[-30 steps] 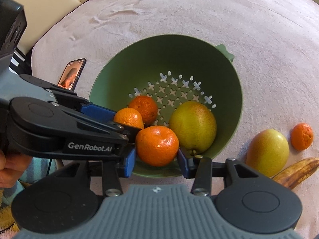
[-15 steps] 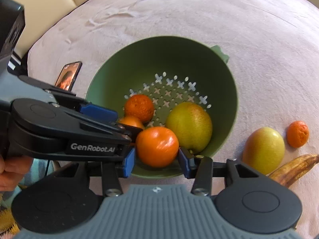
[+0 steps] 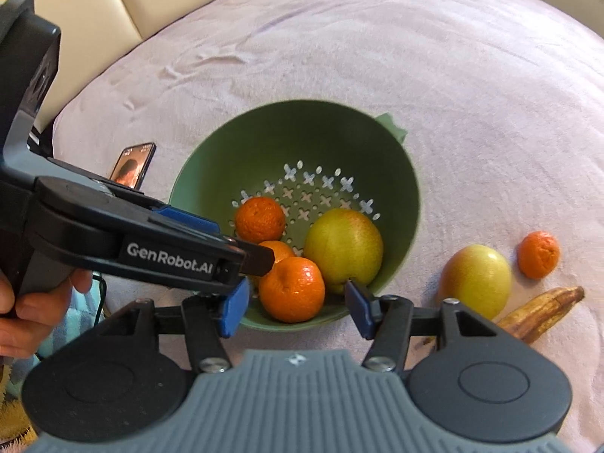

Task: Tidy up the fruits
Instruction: 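Open the right tool to drop its tangerine while the left tool releases its tangerine, then withdraw both open tools from the colander toward the loose fruit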

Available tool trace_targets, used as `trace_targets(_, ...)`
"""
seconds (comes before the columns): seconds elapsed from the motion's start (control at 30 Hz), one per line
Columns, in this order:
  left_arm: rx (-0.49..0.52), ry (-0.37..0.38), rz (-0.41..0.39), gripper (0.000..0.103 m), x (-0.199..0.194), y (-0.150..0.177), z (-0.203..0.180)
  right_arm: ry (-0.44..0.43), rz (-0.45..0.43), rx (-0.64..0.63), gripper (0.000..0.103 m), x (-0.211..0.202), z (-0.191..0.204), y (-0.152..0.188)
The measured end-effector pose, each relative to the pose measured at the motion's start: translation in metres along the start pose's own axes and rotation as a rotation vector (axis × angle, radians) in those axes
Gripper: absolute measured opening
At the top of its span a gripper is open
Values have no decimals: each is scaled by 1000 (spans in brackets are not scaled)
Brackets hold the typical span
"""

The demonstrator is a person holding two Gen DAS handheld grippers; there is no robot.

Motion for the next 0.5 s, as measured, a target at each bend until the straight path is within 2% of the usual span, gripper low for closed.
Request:
trace_targets(0.23,38,30,-55,67,-10,-2,-21,75,-87,60,56,-27,-16,5)
trace_targets(0.5,138,79,-158,67,-25,-1,-60,259,-167,135,56,-56,-49,27)
Point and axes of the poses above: each gripper's, at about its wrist camera, not at the fingertips, and x roughly the way its jaws point, z to its left, y to its underside, the point moved 9 cm from there along x, roughly the way its jaws point, and after that the axes turned 2 degrees about -y, right-handed, at the moved point
